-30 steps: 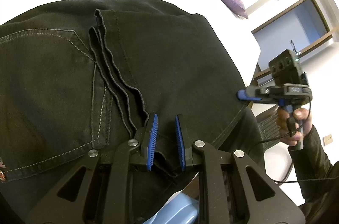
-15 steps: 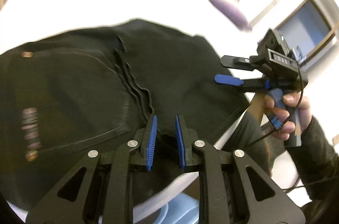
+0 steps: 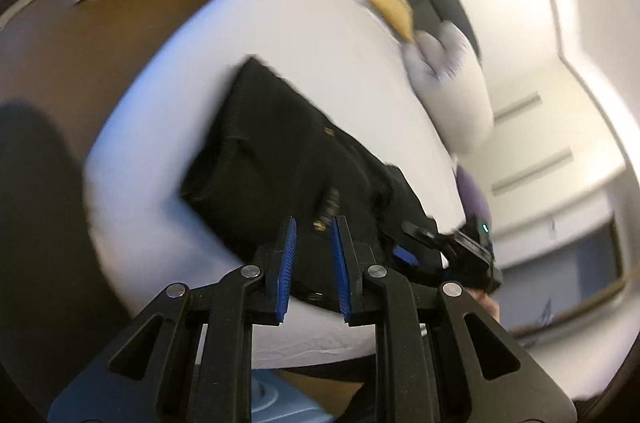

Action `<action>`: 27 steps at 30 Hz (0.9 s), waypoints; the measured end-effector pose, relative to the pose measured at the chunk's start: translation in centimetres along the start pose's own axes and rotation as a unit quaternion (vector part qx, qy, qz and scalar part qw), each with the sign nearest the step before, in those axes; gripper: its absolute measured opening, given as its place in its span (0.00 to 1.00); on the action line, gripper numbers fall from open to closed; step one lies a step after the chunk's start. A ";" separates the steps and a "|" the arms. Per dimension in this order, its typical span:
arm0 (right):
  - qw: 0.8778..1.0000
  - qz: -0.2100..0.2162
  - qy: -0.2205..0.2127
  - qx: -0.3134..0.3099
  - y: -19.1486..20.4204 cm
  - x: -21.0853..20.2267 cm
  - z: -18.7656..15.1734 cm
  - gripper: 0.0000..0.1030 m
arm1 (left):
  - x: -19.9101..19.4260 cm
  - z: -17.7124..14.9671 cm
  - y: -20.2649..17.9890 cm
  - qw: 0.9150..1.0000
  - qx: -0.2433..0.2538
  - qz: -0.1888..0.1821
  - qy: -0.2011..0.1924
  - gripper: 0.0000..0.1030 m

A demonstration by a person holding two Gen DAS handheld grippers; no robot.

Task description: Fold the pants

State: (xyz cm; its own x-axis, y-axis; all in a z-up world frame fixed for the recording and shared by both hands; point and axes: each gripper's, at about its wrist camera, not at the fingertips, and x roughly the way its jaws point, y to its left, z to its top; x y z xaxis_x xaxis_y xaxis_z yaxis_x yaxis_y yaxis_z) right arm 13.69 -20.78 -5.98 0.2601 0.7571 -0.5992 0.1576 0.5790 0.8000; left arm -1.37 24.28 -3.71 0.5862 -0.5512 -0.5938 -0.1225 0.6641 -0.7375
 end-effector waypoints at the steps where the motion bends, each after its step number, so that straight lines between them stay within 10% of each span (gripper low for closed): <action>1: 1.000 0.004 0.000 0.003 0.3 -0.5 -0.1 0.66 | 0.0 0.1 0.7 1.000 -0.015 -0.003 0.002 0.17; 5: 0.999 0.036 -0.017 -0.023 2.9 -1.8 -0.8 0.67 | 1.3 -0.3 2.5 0.997 -0.075 -0.022 0.018 0.28; 7: 0.997 0.072 -0.019 -0.023 3.5 -2.0 -1.1 0.67 | 2.1 -0.4 3.6 0.992 -0.112 -0.055 0.017 0.61; 9: 0.995 0.093 -0.016 -0.016 3.2 -2.0 -1.3 0.67 | 2.3 -0.4 4.3 0.987 -0.137 -0.082 0.002 0.66; 19: 0.995 0.098 -0.001 0.002 2.5 -0.6 -1.5 0.67 | -0.6 0.1 5.6 0.979 -0.177 -0.083 -0.062 0.72; 27: 0.995 0.100 0.002 0.000 2.9 0.1 -1.0 0.67 | 2.1 -0.3 7.9 0.970 -0.225 -0.084 -0.040 0.72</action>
State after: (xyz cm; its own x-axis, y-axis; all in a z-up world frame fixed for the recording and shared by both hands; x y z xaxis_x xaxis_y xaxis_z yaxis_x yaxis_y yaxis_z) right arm 13.21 -18.75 -3.75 0.2830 0.8586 -0.4275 0.1024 0.4161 0.9035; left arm -1.37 28.21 -10.88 0.6860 -0.5803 -0.4389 -0.3460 0.2705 -0.8984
